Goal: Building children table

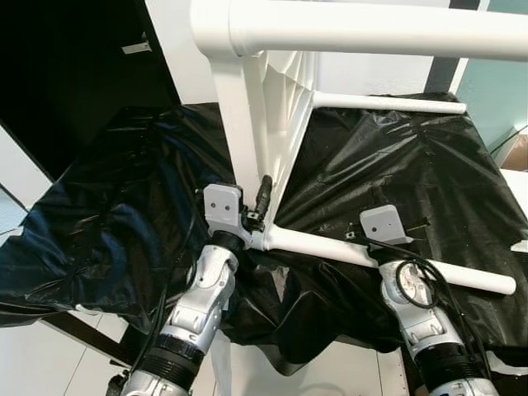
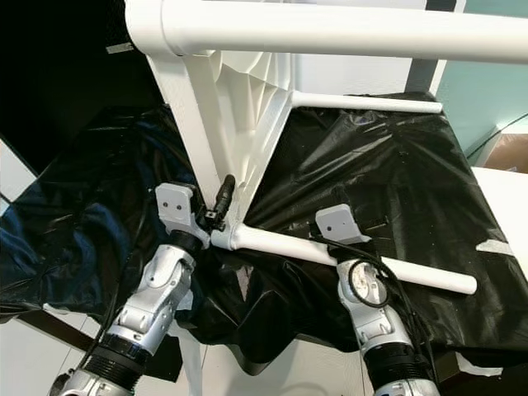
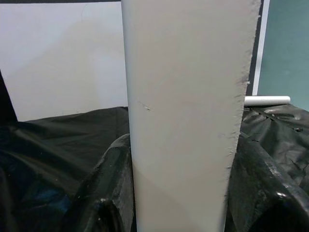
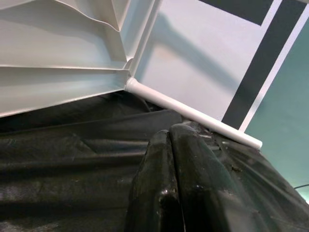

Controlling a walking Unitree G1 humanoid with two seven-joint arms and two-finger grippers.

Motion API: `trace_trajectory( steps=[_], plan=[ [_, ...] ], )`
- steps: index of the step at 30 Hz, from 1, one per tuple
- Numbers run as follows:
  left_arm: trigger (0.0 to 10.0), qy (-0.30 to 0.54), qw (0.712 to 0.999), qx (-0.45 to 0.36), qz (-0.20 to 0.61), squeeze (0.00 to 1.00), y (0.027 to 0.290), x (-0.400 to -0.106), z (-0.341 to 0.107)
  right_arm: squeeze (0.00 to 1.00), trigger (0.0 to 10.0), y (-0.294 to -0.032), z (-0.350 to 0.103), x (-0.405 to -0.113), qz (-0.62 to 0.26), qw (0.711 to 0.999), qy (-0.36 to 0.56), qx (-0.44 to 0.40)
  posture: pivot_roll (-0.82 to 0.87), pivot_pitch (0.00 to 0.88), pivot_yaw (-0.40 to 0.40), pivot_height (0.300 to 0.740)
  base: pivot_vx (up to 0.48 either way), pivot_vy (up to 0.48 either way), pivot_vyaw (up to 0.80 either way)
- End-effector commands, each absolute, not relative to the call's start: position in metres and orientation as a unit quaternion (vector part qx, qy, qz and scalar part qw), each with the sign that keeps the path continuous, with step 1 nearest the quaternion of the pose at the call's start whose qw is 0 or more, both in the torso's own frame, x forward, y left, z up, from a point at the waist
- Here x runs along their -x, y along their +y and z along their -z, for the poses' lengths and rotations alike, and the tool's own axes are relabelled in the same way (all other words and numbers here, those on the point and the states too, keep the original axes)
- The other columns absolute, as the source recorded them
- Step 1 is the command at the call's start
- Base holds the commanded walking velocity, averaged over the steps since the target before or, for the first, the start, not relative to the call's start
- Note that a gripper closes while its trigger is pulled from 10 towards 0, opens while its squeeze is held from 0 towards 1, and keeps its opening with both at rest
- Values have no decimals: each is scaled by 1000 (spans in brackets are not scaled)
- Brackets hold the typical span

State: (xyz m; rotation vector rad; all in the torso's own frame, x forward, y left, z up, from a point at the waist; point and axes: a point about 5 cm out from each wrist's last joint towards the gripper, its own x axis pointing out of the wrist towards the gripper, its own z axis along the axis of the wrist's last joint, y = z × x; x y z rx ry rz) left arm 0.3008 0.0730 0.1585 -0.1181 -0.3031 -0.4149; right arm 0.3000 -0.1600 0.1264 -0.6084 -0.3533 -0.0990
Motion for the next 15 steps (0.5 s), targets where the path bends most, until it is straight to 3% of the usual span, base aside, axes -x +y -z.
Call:
trace_trajectory(
  steps=[1,8,9,12,15],
  plan=[
    [0,-147,957,32,249,0,66,-299,-153,0,10000,-156,-126,-300,46,942,-169,287,0,0,126,740,0,0,0],
    [0,-137,969,21,206,0,80,-301,-145,0,10000,-155,-123,-298,43,946,-163,278,1,0,126,740,0,0,0],
    [0,-118,981,15,156,0,95,-302,-134,0,10000,-154,-121,-296,38,949,-156,272,5,0,124,740,0,0,0],
    [0,-105,986,15,130,0,102,-303,-129,0,10000,-154,-120,-295,37,951,-152,268,7,0,124,740,0,0,0],
    [0,-77,996,8,45,0,126,-308,-121,0,10000,-160,-129,-290,57,956,-161,237,12,0,124,740,0,0,0]
  ],
)
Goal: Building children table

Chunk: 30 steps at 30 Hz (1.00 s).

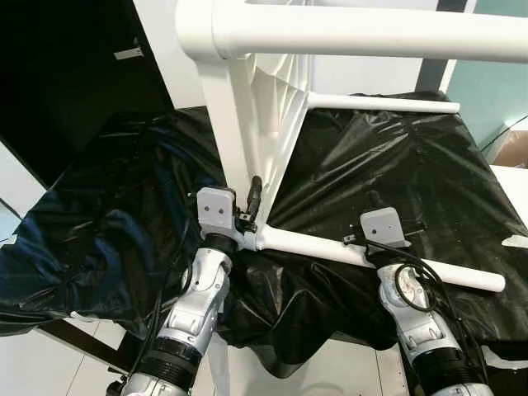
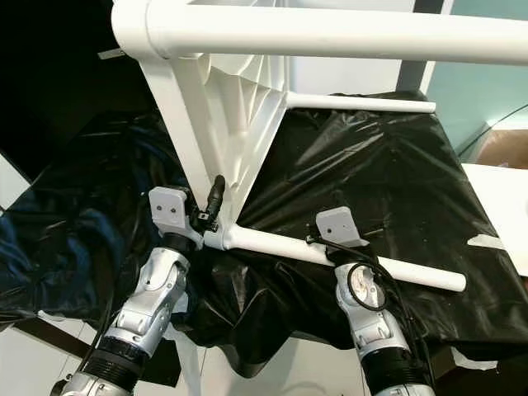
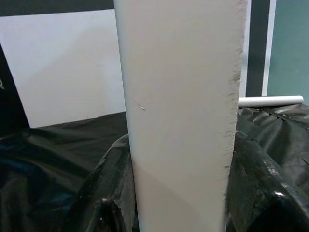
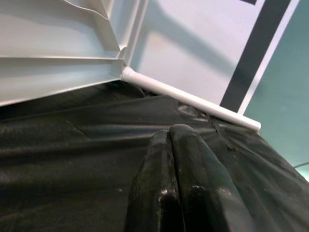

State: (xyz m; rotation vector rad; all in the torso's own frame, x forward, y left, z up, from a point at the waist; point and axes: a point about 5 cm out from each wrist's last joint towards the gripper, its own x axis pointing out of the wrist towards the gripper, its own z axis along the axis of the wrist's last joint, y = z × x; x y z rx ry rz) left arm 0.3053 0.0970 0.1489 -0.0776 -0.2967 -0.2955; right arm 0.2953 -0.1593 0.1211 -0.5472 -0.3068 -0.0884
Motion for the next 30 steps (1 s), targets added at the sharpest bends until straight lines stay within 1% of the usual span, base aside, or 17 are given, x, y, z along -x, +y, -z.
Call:
trace_trajectory(
  steps=[1,2,4,7,11,13,14,16,19,22,30],
  plan=[
    [0,-77,996,8,45,0,126,-308,-121,0,10000,-160,-129,-290,57,956,-161,237,12,0,124,740,0,0,0],
    [0,-77,996,8,45,0,126,-308,-121,0,10000,-160,-129,-290,57,956,-161,237,12,0,124,740,0,0,0],
    [0,-72,997,2,13,0,137,-309,-120,0,10000,-169,-144,-284,89,957,-185,207,6,0,126,740,0,0,0],
    [0,-72,997,-1,2,0,143,-309,-119,0,10000,-174,-153,-281,105,955,-201,191,4,0,126,740,0,0,0],
    [0,-70,998,-3,-10,0,148,-309,-117,0,10000,-177,-156,-281,107,957,-202,181,-7,0,130,740,0,0,0],
    [0,-58,997,-8,-42,0,160,-305,-109,0,10000,-180,-161,-281,107,959,-200,171,-18,0,133,740,0,0,0],
    [0,-58,997,-8,-42,0,160,-305,-109,0,10000,-180,-161,-281,107,959,-200,171,-18,0,133,740,0,0,0],
    [0,-42,996,-12,-74,0,173,-300,-101,0,10000,-182,-162,-282,107,960,-197,169,-20,0,134,740,0,0,0],
    [0,-36,996,-13,-84,0,177,-298,-97,0,10000,-182,-162,-282,107,960,-195,167,-20,0,134,740,0,0,0],
    [0,-15,992,-17,-124,0,192,-289,-86,0,10000,-181,-161,-281,99,965,-184,159,-10,0,129,740,0,0,0],
    [0,-9,989,-20,-150,0,205,-280,-82,0,10000,-179,-158,-281,82,972,-163,150,-2,0,127,740,0,0,0]
  ],
)
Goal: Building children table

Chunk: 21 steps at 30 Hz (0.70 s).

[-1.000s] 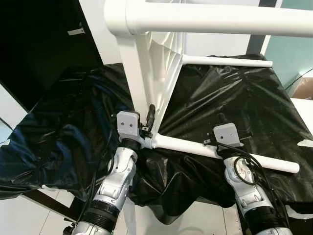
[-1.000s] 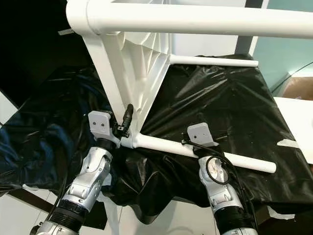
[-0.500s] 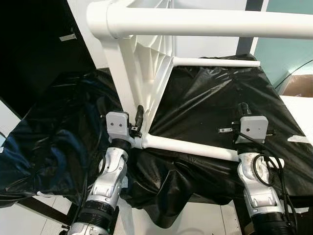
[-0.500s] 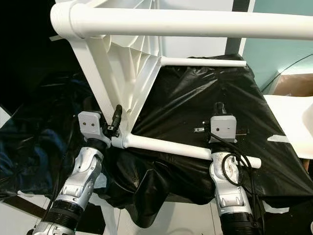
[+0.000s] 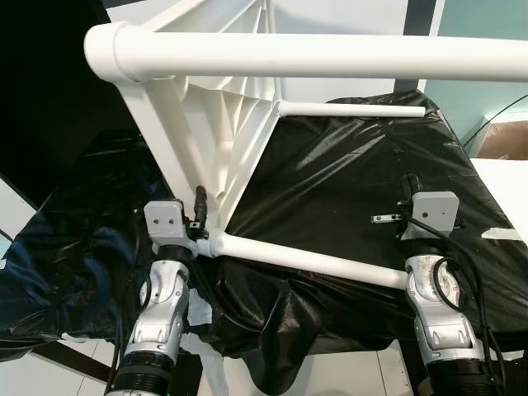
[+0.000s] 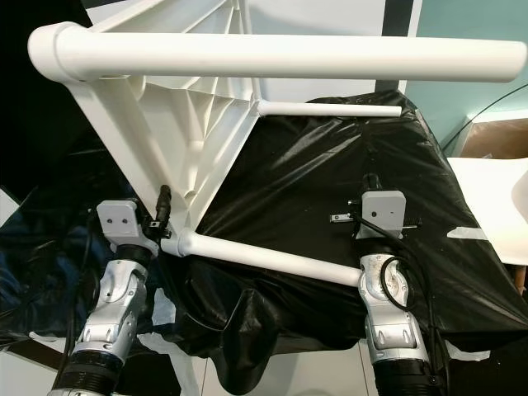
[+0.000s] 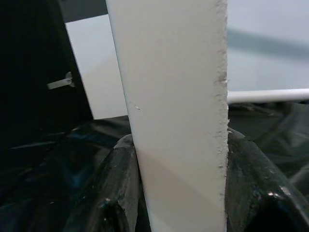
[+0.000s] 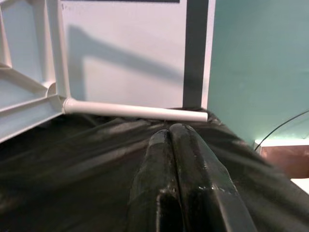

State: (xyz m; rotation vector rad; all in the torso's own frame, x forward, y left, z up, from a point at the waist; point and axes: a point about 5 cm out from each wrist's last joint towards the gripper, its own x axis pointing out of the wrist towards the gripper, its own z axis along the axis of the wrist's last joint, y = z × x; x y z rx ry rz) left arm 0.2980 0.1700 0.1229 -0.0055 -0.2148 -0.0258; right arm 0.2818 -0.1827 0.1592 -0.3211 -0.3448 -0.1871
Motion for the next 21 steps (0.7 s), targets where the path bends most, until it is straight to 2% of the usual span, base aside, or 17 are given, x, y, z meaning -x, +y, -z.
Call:
trace_trajectory(
  steps=[1,7,18,19,21],
  plan=[
    [0,-9,989,-20,-150,0,205,-280,-82,0,10000,-179,-158,-281,82,972,-163,150,-2,0,127,740,0,0,0],
    [0,8,984,-17,-175,0,217,-269,-73,0,10000,-175,-154,-281,66,976,-149,146,1,0,126,740,0,0,0],
    [0,8,982,-9,-190,0,225,-267,-73,0,10000,-170,-153,-283,53,978,-143,141,5,0,126,740,0,0,0],
    [6431,4,986,7,-167,0,220,-268,-73,0,10000,-170,-153,-283,51,979,-141,140,5,0,126,740,0,0,0],
    [6431,4,986,7,-167,0,220,-268,-73,0,10000,-170,-153,-283,51,979,-141,140,5,0,126,740,0,0,0]
  ],
)
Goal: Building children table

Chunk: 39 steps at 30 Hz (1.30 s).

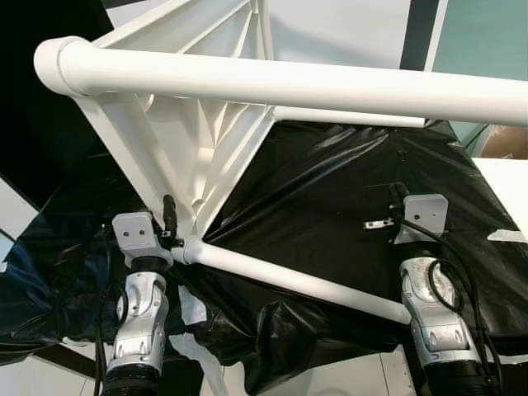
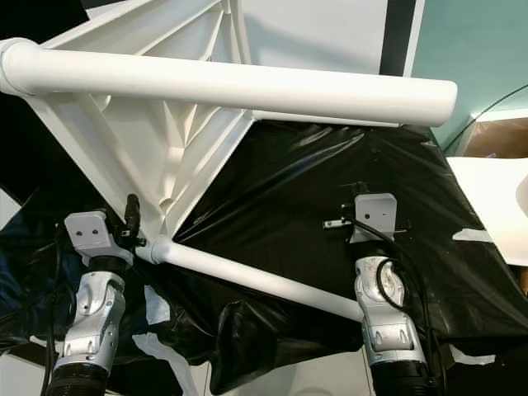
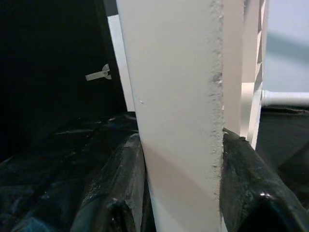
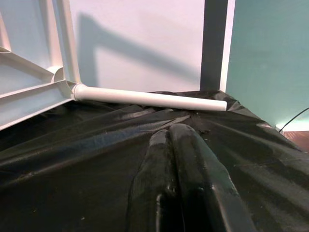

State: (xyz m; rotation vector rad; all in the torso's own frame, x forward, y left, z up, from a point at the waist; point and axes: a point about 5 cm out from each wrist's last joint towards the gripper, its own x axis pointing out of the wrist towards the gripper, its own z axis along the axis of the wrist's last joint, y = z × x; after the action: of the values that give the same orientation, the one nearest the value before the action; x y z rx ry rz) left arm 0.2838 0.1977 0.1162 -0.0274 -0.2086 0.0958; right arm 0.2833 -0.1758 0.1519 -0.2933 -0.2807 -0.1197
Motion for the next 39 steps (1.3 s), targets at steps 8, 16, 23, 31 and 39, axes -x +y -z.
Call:
trace_trajectory(
  steps=[8,16,23,31,39],
  plan=[
    [10000,-54,992,82,79,0,161,-245,-85,0,10000,-160,-141,-286,-18,989,-92,113,3,0,115,740,0,0,0],
    [10000,-57,986,88,127,0,152,-245,-90,0,10000,-146,-137,-288,-137,980,-68,124,17,0,82,740,0,0,0],
    [10000,-86,986,92,107,0,151,-248,-100,0,10000,-137,-138,-295,-177,973,-64,133,46,0,47,740,0,0,0],
    [10000,-114,980,97,132,1000,138,-240,-108,0,10000,-134,-140,-300,-185,973,-62,128,62,0,42,740,0,0,0],
    [10000,-141,960,121,210,0,122,-234,-126,0,10000,-134,-133,-295,-180,975,-50,117,52,0,69,740,0,0,0]
  ],
)
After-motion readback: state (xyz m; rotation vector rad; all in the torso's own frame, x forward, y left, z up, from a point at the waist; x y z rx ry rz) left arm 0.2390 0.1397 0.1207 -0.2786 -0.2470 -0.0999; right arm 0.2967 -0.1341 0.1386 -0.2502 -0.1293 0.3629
